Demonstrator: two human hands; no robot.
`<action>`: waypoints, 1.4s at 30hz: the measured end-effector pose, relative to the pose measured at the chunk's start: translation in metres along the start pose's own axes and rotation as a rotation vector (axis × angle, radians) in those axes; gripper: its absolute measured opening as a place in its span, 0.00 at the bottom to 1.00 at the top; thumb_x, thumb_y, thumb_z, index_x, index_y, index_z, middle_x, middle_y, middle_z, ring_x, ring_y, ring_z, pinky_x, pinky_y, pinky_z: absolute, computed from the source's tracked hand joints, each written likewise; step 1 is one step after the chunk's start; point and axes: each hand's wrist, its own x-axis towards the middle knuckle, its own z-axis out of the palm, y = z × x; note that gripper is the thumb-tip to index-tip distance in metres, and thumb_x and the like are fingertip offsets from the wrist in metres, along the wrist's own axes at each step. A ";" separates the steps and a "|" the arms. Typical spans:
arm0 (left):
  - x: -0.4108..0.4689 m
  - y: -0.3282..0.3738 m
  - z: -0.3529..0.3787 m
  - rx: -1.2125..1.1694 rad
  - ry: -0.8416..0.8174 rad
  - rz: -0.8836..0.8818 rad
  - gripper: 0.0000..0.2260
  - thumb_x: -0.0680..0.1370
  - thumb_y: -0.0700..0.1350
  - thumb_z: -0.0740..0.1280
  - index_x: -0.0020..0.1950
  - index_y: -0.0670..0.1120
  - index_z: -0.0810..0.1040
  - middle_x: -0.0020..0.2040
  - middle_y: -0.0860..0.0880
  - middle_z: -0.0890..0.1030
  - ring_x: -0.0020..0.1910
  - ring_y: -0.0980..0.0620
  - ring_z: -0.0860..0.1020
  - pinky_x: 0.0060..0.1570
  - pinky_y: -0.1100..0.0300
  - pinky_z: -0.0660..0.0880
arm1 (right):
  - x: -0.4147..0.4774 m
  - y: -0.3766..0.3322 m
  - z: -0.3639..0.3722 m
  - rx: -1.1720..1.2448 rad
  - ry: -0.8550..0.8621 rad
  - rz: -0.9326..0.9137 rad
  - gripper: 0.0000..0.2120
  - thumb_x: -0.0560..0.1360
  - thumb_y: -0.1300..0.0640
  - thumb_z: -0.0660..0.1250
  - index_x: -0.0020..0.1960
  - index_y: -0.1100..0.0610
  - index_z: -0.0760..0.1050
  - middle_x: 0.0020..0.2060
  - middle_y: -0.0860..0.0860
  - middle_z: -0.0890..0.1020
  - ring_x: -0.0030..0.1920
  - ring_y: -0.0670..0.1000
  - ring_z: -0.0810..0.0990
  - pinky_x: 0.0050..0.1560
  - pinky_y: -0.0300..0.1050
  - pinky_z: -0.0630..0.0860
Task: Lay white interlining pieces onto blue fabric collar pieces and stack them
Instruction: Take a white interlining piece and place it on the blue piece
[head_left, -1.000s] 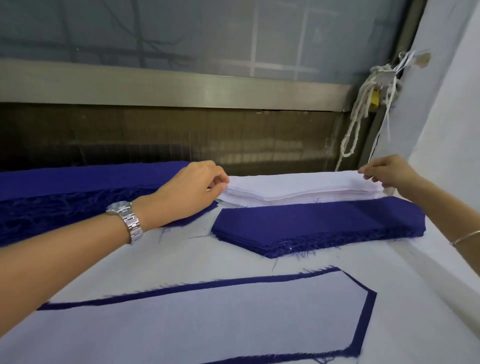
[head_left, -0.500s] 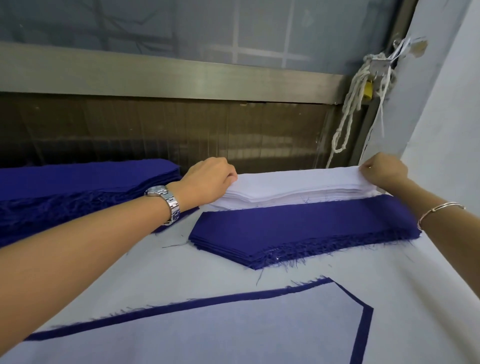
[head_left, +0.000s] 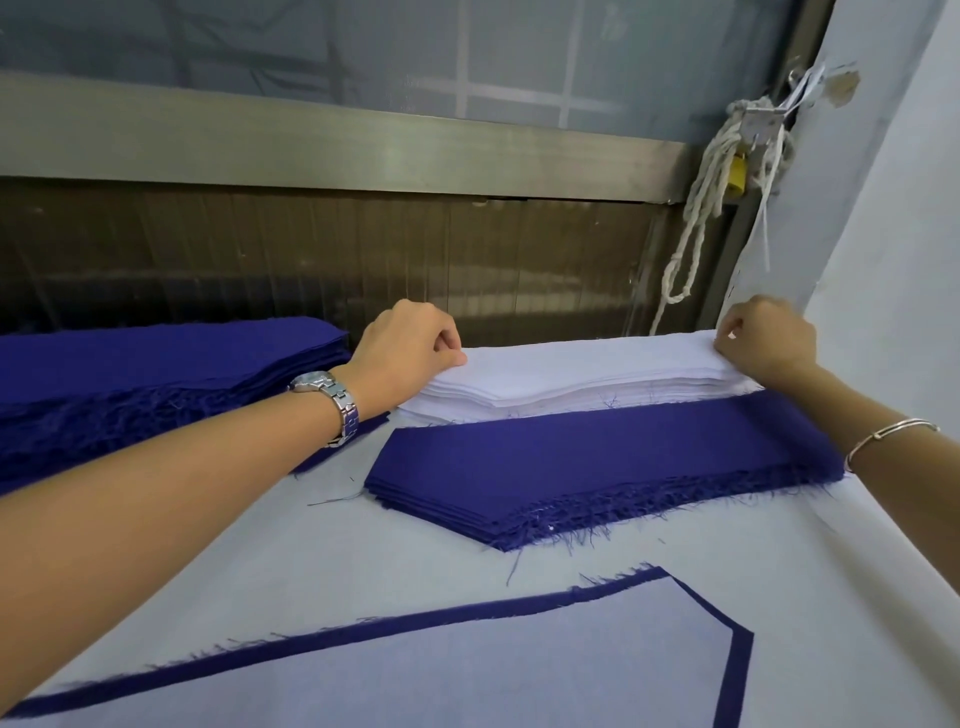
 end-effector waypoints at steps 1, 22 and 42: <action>0.000 0.000 0.000 -0.001 -0.006 0.001 0.07 0.77 0.47 0.72 0.52 0.45 0.85 0.45 0.48 0.84 0.44 0.53 0.81 0.49 0.55 0.80 | 0.002 0.002 0.000 0.009 -0.009 -0.035 0.05 0.75 0.65 0.67 0.46 0.60 0.82 0.50 0.59 0.79 0.53 0.64 0.77 0.46 0.50 0.70; 0.003 0.001 0.008 -0.023 -0.089 -0.052 0.10 0.80 0.46 0.69 0.58 0.43 0.83 0.51 0.46 0.83 0.49 0.51 0.80 0.54 0.54 0.78 | 0.020 0.001 -0.001 -0.124 -0.023 -0.293 0.04 0.75 0.59 0.74 0.42 0.55 0.82 0.43 0.54 0.83 0.52 0.57 0.75 0.59 0.53 0.63; 0.008 0.003 0.005 0.097 -0.157 -0.015 0.16 0.81 0.47 0.66 0.68 0.48 0.77 0.67 0.45 0.75 0.67 0.45 0.71 0.64 0.50 0.70 | 0.003 0.019 -0.007 -0.126 0.159 -0.359 0.04 0.74 0.62 0.74 0.40 0.57 0.84 0.48 0.57 0.84 0.53 0.61 0.76 0.58 0.58 0.61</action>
